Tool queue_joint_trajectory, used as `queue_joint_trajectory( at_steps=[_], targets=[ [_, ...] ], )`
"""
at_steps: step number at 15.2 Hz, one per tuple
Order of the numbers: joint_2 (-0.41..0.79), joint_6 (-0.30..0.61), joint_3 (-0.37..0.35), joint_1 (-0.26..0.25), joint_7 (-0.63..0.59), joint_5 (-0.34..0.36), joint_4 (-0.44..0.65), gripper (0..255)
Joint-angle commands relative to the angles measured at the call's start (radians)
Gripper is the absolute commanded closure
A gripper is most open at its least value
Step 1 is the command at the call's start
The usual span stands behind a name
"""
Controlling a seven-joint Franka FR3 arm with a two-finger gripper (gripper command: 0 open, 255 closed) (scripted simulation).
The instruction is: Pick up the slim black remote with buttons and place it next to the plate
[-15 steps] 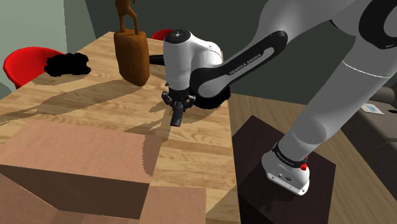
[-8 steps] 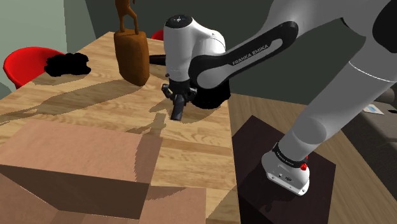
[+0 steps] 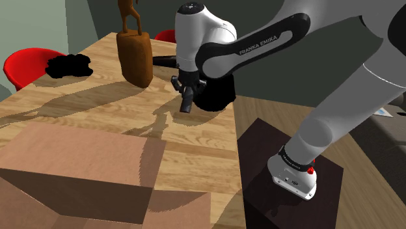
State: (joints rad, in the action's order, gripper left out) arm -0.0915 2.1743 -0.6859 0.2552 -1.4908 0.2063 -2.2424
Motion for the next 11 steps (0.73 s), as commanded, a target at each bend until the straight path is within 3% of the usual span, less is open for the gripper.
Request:
queue_joint_trajectory(
  at_steps=[1,11],
  targets=[
    [-0.009,0.015,0.03,0.022,0.053,-0.003,-0.011,255],
    [0.02,0.079,0.169,0.14,0.286,0.023,-0.005,255]
  ],
)
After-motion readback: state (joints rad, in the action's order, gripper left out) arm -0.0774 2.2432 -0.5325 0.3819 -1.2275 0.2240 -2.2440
